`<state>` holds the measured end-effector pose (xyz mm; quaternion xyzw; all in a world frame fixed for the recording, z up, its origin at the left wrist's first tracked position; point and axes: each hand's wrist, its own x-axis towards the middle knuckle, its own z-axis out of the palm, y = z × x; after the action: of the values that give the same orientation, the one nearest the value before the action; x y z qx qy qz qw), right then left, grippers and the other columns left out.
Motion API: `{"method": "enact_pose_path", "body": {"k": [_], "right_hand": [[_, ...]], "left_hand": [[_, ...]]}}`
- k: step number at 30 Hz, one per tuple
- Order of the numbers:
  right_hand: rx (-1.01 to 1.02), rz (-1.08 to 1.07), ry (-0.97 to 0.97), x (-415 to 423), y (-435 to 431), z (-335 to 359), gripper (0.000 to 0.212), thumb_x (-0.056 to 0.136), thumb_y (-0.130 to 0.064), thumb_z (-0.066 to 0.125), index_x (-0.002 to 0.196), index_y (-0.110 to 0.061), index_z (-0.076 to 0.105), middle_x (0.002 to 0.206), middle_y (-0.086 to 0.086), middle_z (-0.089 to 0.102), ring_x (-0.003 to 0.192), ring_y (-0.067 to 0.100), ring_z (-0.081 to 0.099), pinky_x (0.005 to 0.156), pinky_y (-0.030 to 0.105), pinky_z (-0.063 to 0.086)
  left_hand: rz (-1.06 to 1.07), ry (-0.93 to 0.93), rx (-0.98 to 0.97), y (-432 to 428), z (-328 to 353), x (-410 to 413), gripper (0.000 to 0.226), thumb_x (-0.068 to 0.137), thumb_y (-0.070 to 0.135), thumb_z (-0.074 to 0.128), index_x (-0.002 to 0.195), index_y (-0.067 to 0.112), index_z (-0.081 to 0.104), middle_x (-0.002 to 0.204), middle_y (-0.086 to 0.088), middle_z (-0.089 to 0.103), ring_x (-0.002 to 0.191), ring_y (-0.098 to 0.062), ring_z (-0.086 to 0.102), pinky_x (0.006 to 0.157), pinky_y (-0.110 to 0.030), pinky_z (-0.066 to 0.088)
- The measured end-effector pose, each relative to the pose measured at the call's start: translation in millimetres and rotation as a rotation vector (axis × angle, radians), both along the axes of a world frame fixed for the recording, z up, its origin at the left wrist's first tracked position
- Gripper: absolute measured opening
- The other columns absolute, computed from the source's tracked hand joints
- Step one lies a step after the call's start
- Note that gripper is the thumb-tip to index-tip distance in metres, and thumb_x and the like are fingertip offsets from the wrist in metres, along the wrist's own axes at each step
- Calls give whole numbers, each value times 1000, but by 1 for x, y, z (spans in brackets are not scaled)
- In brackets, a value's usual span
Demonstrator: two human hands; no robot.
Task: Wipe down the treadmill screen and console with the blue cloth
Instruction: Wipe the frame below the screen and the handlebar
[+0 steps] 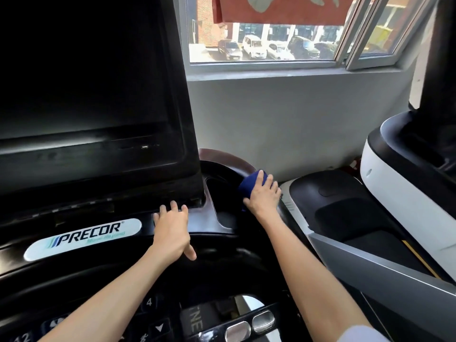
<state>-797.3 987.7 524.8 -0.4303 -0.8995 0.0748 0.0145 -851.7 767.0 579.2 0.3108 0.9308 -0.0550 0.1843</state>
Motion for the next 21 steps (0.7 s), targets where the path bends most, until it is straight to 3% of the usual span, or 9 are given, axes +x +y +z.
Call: {"method": "enact_pose_path", "body": {"k": [2, 6, 10, 13, 15, 18, 21], "right_hand": [[51, -52, 10, 38, -19, -3, 107, 69, -42, 75, 147, -5, 12, 147, 26, 23, 131, 42, 31, 107, 48, 26], [124, -151, 116, 127, -62, -16, 113, 36, -39, 91, 129, 7, 47, 119, 33, 52, 102, 47, 55, 86, 53, 45], [180, -219, 104, 182, -89, -27, 113, 36, -35, 93, 128, 11, 45, 123, 36, 50, 108, 49, 54, 89, 57, 43], [144, -236, 75, 173, -81, -29, 120, 28, -36, 93, 128, 8, 42, 125, 33, 51, 111, 47, 53, 88, 56, 44], [118, -241, 80, 150, -68, -25, 118, 35, -42, 90, 132, 6, 41, 131, 30, 48, 119, 44, 49, 93, 54, 41], [30, -209, 49, 99, -47, -13, 109, 66, -49, 74, 145, 0, 17, 149, 24, 22, 137, 37, 24, 107, 49, 23], [-24, -199, 41, 44, -23, -8, 106, 74, -48, 70, 146, -2, 6, 151, 20, 14, 140, 36, 16, 110, 49, 19]], "left_hand": [[1, -5, -2, 0, 0, 1, 127, 49, 44, 89, 148, 11, 16, 154, -17, 14, 139, -38, 18, 114, -47, 21], [5, -16, 4, -1, 0, 2, 127, 51, 43, 89, 149, 10, 15, 155, -17, 12, 141, -39, 15, 116, -48, 19], [3, -3, -6, 1, 1, 2, 126, 50, 43, 89, 148, 10, 17, 154, -18, 16, 138, -38, 21, 114, -47, 23], [4, 2, -8, 2, 1, 2, 126, 49, 43, 90, 147, 10, 19, 153, -18, 17, 137, -38, 23, 112, -47, 25], [2, 3, -5, 1, 2, 1, 125, 49, 43, 90, 147, 10, 19, 154, -18, 17, 137, -38, 22, 112, -47, 24], [-11, 10, 12, -3, 4, 1, 124, 50, 44, 89, 148, 11, 20, 154, -17, 17, 138, -37, 22, 112, -46, 23], [-33, 28, 4, -5, 5, 2, 122, 53, 47, 86, 148, 12, 19, 154, -16, 16, 139, -35, 22, 113, -44, 24]]}}
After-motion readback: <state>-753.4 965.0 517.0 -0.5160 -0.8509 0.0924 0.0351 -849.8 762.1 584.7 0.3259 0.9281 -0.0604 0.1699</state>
